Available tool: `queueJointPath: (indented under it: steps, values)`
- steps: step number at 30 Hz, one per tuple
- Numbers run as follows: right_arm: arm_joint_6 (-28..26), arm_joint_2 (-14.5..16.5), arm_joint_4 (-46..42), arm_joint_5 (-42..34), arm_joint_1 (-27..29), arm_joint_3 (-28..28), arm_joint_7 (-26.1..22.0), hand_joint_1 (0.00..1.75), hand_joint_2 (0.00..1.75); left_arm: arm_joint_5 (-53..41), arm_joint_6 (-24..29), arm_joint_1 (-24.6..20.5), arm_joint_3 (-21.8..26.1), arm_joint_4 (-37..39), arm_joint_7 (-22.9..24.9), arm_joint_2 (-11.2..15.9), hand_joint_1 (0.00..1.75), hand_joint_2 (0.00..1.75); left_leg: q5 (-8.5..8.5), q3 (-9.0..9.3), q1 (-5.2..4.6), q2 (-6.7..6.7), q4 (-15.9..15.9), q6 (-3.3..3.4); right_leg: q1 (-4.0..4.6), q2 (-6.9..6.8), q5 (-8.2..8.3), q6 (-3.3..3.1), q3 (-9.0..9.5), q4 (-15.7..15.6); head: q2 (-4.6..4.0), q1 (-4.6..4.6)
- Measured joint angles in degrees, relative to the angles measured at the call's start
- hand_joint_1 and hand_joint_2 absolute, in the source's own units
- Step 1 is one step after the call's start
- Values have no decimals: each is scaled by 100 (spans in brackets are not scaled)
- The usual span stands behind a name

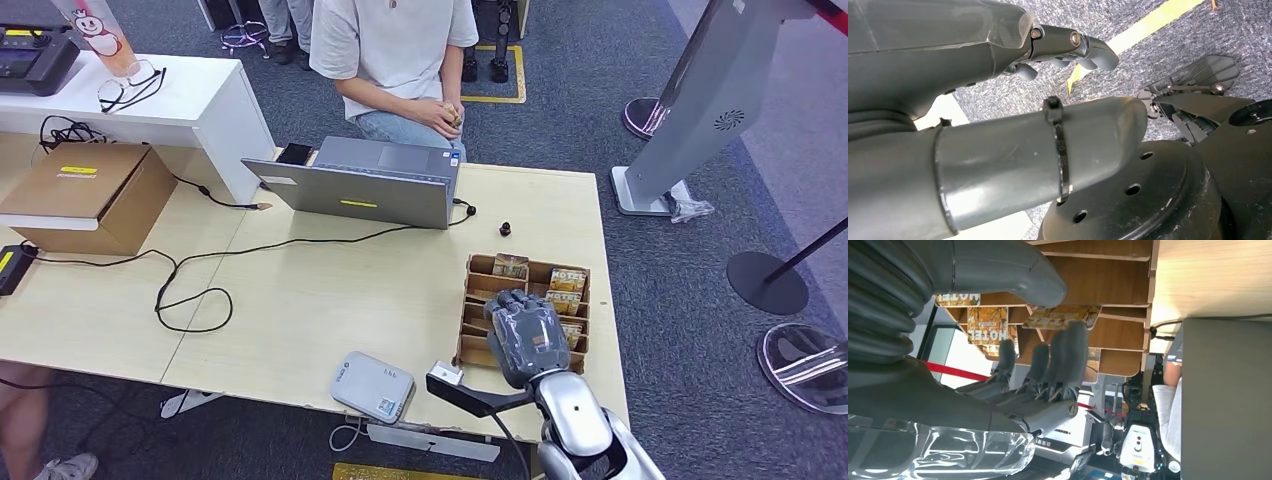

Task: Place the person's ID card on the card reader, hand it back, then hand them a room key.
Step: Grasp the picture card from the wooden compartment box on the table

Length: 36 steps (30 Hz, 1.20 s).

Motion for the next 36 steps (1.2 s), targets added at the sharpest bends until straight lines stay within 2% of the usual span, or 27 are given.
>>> queueJointPath:
  steps: [3, 7, 15, 21, 28, 30, 33, 36]
  values:
    - [4, 0, 75, -9, -38, 2, 1, 97, 175, -2, -2, 0, 0, 0, -2, 0, 0, 0, 0, 0, 0, 0, 0, 0, 0, 0, 0, 0, 0, 0, 0, 1]
    - [7, 9, 154, -11, -71, 2, 4, 77, 175, 4, -2, 1, 0, 0, -11, 0, 0, 0, 0, 0, 0, 0, 0, 0, 0, 0, 0, 0, 0, 0, 0, 0]
    - [-14, 15, 215, -13, -140, 3, 3, 73, 175, 21, -17, 13, 20, 0, -33, 1, 0, 0, 0, 0, 0, 0, 0, 0, 0, 0, 0, 0, 0, 0, 0, 0]
    - [-33, 15, 183, -23, -192, 2, -4, 81, 175, 21, -21, 20, 38, 0, -70, 2, 0, 0, 0, 0, 0, -1, 0, 0, 0, 0, 0, 0, 0, 0, 0, -1]
    - [-74, 15, 119, -97, -211, 4, -14, 114, 175, 6, -21, 18, 75, 0, -84, 6, 0, 0, 0, 0, 0, 0, 0, 0, 0, 0, 0, 0, 0, 0, 0, 0]
    - [-76, 15, 96, -97, -213, 4, -15, 118, 175, 1, -21, 17, 76, 0, -84, 7, 0, 0, 0, 0, 0, 0, 0, 0, 0, 0, 0, 0, 0, 0, 0, 0]
    - [-73, 15, 85, -99, -221, 4, -12, 118, 175, -6, -20, 13, 77, 0, -84, 8, 0, 0, 0, 0, 0, 0, 0, 0, 0, 0, 0, 0, 0, 0, 0, 1]
    - [-61, 15, 112, -109, -238, 3, 1, 109, 175, -12, -16, 5, 77, 0, -83, 9, 0, 0, 0, 0, 0, 0, 0, 0, 0, 0, 0, 0, 0, 0, 0, 0]
